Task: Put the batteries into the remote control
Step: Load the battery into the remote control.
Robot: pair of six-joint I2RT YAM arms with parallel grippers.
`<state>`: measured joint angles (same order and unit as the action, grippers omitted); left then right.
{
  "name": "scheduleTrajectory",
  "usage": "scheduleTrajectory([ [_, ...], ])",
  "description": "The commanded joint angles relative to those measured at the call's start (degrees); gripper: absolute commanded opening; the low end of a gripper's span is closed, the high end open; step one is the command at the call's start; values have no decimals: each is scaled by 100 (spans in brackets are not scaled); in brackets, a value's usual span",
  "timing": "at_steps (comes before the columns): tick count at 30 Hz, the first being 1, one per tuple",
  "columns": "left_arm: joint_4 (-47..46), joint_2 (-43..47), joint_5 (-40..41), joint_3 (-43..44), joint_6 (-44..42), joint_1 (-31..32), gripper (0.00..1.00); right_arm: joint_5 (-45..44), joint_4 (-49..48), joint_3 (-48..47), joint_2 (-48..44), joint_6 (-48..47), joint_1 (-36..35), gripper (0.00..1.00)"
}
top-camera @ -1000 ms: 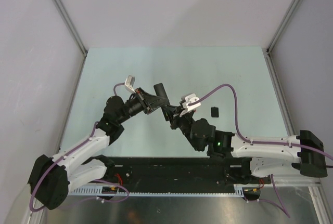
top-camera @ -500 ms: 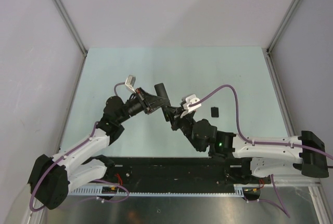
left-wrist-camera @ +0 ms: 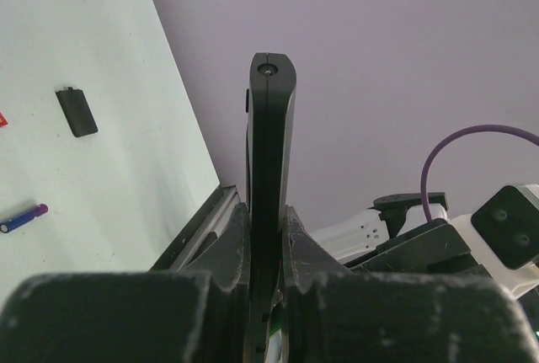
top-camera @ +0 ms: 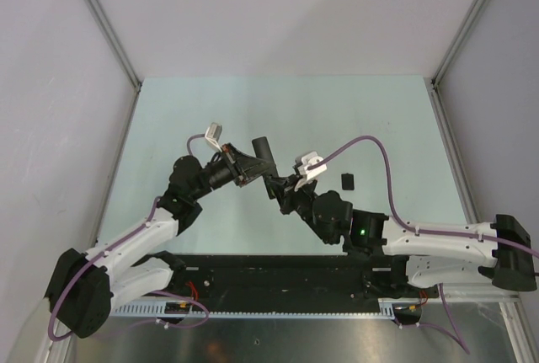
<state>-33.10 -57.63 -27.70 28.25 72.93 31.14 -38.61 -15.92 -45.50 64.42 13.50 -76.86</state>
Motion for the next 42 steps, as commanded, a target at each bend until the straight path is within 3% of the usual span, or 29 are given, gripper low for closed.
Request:
scheduleTrajectory([
  [1,-654,129,81,295,99,24,0,222,819,-56,26,320,48,0],
  [16,-794,173,116,471,107,24,0,837,1566,-346,474,1110,488,0],
  [23,-882,94,318,234,441,24,0,1171,2637,-750,712,1488,681,0],
  [29,-1444,-152,265,-4,820,15,0,1268,2779,-750,791,1630,690,0],
  [42,-1647,-170,125,172,758,-125,0,1848,2875,-750,1107,1981,567,0],
])
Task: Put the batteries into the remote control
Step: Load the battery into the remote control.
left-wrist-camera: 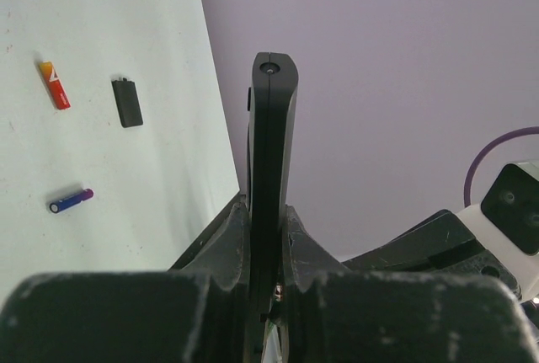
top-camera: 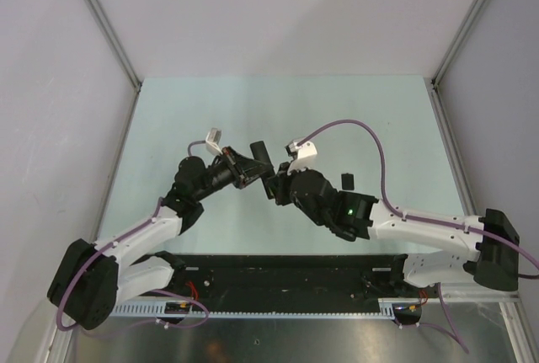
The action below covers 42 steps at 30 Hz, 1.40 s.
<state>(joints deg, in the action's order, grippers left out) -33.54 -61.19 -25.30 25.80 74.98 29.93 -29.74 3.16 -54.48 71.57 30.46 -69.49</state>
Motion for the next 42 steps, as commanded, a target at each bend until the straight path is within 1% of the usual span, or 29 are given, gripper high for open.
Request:
scheduleTrajectory([
  [1,-1612,195,-124,434,535,-14,0,996,976,148,419,346,-178,0],
  [10,-1665,230,-203,513,386,-172,0,1716,959,148,524,628,-187,0],
  [14,-1673,239,-256,531,386,-172,0,1769,1029,148,603,690,-161,0],
  [20,-1691,292,-300,566,316,-172,0,2077,1064,130,735,734,-108,0],
  [24,-1717,283,-335,540,333,-172,0,2191,1064,104,832,856,23,1],
  [25,-1709,283,-335,523,333,-172,0,2218,1064,95,841,891,67,5],
  [26,-1717,292,-353,514,333,-172,0,2261,1064,95,850,918,128,7],
  [27,-1709,300,-344,479,316,-181,0,2279,1064,87,841,927,146,13],
  [33,-1717,344,-353,399,289,-172,0,2323,1143,60,841,1006,243,23],
  [42,-1717,248,-326,276,307,-172,0,2095,1310,-89,683,1059,252,28],
])
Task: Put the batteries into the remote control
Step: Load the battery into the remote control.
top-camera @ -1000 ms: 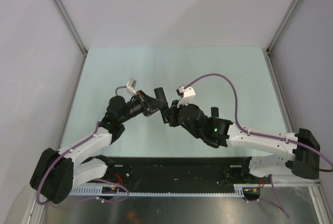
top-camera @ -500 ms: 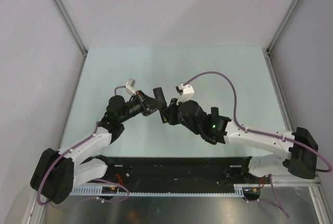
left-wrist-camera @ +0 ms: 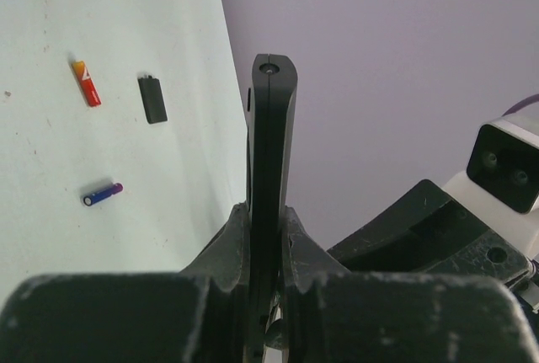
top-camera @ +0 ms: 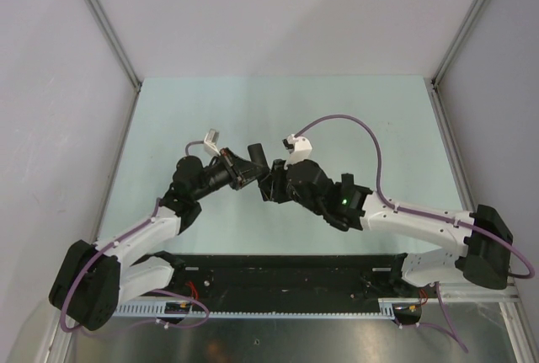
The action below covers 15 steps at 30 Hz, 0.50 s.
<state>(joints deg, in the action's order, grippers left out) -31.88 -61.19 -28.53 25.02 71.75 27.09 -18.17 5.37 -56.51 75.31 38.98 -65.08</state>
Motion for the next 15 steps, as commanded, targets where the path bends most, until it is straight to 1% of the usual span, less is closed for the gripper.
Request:
scheduleTrajectory([
  [1,-1883,239,-3,355,630,112,0,939,1107,62,309,198,-181,28],
  [6,-1883,213,15,320,604,112,0,754,1327,-62,213,198,-128,33],
  [15,-1875,169,23,311,595,112,0,605,1529,-185,98,206,-84,37],
])
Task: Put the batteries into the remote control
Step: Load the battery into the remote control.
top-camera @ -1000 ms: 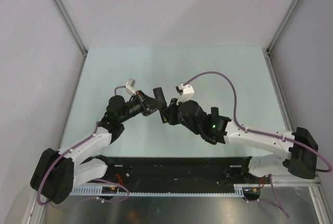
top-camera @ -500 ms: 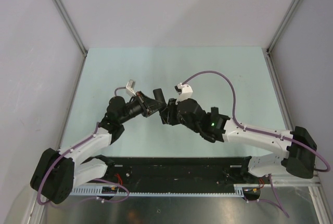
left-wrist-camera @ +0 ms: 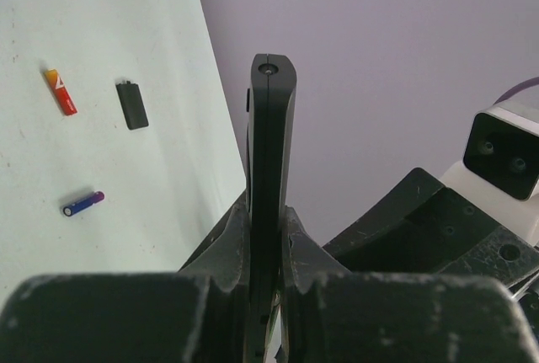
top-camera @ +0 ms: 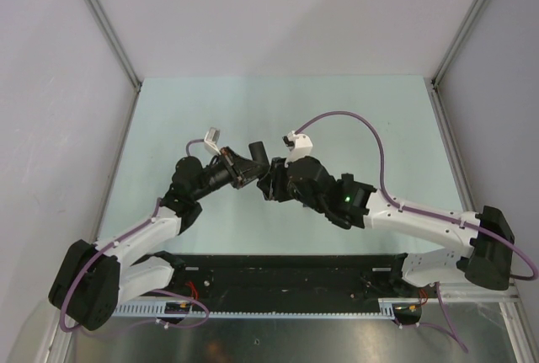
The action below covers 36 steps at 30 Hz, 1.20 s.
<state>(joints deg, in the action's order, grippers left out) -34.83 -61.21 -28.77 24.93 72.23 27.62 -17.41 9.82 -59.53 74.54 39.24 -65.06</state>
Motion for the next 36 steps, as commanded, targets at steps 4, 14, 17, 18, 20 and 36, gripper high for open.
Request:
scheduleTrajectory([
  [4,-1580,127,74,302,547,60,0,432,1153,64,78,189,-95,40],
  [14,-1588,4,135,241,512,60,0,212,1399,-112,-19,180,-104,46],
  [17,-1588,13,144,249,503,60,0,159,1452,-120,-45,180,-104,46],
  [18,-1588,13,144,241,503,60,0,141,1461,-129,-28,189,-112,46],
  [20,-1588,13,144,232,503,60,0,132,1470,-129,-28,189,-104,46],
  [36,-1588,-128,153,153,441,60,0,-34,1733,-551,-396,180,-113,67],
])
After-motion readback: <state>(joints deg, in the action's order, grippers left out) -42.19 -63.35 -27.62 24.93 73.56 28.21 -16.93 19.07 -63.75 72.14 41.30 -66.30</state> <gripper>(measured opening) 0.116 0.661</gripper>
